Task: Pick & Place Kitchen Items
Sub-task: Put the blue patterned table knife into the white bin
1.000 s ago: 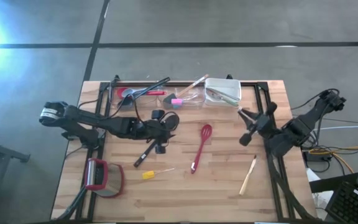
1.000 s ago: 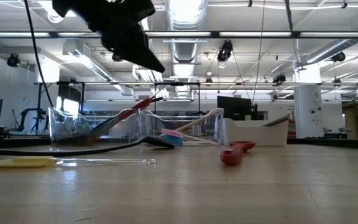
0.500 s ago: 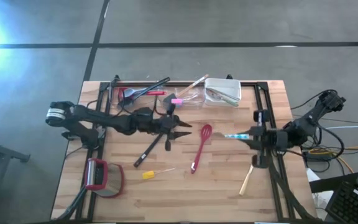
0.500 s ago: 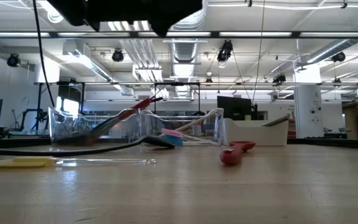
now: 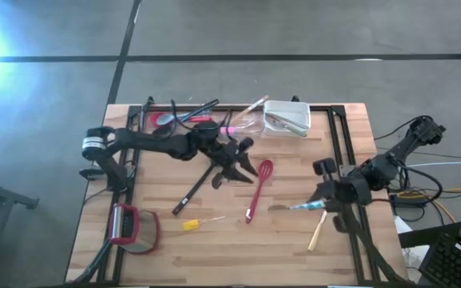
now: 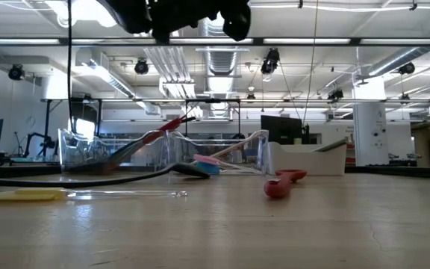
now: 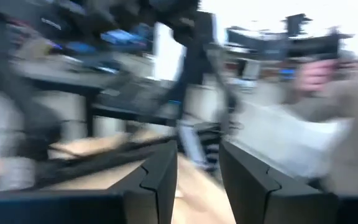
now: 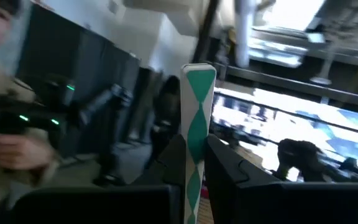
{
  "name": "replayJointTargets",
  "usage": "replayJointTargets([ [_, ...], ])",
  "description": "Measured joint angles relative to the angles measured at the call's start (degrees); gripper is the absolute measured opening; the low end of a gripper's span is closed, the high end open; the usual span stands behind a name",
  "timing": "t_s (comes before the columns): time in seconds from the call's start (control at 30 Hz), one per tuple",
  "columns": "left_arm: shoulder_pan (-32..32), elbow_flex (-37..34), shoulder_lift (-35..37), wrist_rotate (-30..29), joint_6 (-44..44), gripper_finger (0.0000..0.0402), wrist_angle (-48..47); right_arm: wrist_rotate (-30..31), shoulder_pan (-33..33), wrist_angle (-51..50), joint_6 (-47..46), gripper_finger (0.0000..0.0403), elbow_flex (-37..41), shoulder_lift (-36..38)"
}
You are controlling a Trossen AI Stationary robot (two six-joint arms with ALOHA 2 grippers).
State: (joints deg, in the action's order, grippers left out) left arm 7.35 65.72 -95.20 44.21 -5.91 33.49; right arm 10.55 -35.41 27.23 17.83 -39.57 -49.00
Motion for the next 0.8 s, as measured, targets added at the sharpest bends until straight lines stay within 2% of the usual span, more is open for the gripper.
replayJointTargets([
  [0.13, -0.1, 3.9, -3.4, 11.8, -4.2, 0.0124, 0.1, -0.7, 0.2, 0.1, -0.6, 0.0024, -0.1, -0.4],
  [0.27, -0.3, 7.5, -7.0, 16.9, -8.3, 0.0124, 0.0, -0.3, 1.4, 0.3, 0.3, 0.0024, -0.1, -1.2],
  [0.53, -0.5, 13.2, -10.7, 17.5, -9.4, 0.0137, 0.1, -0.6, 3.8, -0.6, -1.7, 0.0024, -0.1, -1.8],
  [0.8, -0.5, 17.3, -10.9, 17.5, -8.9, 0.0145, 0.1, -1.4, 5.9, -0.8, -2.9, 0.0024, -0.1, -2.5],
])
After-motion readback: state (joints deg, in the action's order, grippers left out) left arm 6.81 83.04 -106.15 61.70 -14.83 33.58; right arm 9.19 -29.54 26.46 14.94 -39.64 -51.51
